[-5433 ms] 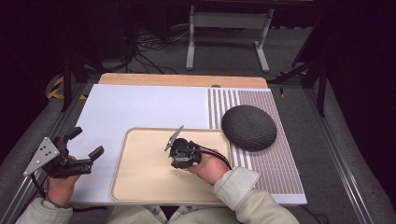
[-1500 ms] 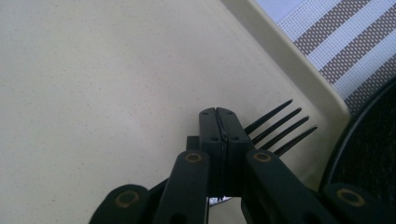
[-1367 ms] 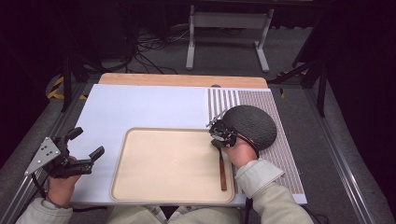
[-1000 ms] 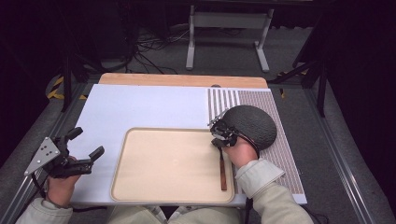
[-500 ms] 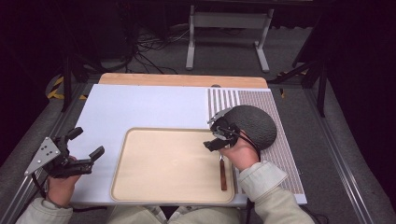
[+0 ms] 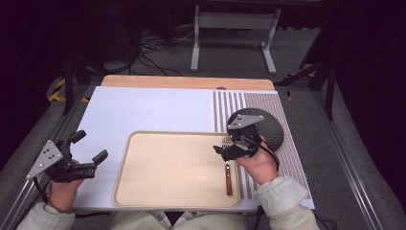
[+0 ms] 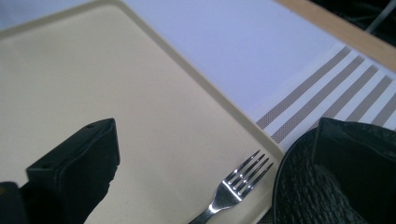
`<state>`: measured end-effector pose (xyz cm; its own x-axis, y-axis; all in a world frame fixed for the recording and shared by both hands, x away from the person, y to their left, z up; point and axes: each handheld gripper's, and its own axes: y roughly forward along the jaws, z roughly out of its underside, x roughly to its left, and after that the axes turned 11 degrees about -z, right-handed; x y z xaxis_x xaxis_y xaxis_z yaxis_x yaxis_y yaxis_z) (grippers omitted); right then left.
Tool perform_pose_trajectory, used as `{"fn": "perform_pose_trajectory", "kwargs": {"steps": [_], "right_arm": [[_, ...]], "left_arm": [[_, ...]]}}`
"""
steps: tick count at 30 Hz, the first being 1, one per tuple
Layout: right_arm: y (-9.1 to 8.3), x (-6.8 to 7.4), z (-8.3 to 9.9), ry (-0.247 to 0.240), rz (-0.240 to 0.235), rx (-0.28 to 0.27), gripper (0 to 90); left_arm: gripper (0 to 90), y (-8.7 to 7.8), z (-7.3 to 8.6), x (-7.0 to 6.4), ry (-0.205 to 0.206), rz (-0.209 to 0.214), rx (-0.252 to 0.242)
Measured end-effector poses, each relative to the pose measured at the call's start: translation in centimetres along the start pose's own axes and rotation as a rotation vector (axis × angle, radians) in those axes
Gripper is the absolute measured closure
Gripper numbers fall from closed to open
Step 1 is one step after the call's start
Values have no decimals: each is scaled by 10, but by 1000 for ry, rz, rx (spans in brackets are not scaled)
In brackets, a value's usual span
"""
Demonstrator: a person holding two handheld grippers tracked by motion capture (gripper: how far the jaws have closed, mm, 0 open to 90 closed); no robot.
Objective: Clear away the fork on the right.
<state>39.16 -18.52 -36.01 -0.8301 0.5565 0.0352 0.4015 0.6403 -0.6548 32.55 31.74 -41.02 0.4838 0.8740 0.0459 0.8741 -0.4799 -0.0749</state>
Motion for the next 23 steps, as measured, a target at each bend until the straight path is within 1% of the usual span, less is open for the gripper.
{"fn": "perform_pose_trajectory", "kwargs": {"steps": [2,6,7,8,12,15,16,17,18,19,21,23], "right_arm": [[-10,2,5,-12,4,-43,15],[-26,5,16,-18,32,-132,15],[-32,6,23,-18,43,-171,11],[-32,6,23,-18,43,-171,11],[-46,9,44,-26,55,-272,8],[-52,10,56,-27,62,-319,7],[-55,10,63,-27,57,-348,7],[-55,10,63,-27,57,-348,7],[-57,9,69,-21,52,-368,8],[-58,8,78,-16,47,-407,7],[-59,5,90,0,54,-433,7],[-60,4,97,6,51,-455,7]], "left_arm": [[0,0,0,0,2,2,0],[0,1,0,0,-2,1,-2],[0,1,0,0,-3,1,-2],[0,1,0,0,0,2,-1],[0,1,-1,-1,-3,2,-4],[0,0,-1,0,-3,5,-3],[0,0,-1,0,-3,5,-4],[0,0,-1,0,-3,5,-4],[0,0,-1,-1,-5,7,-6],[0,0,-1,-1,-9,12,-11],[0,-1,-2,0,-14,19,-19],[0,-1,-2,0,-14,22,-20]]}}
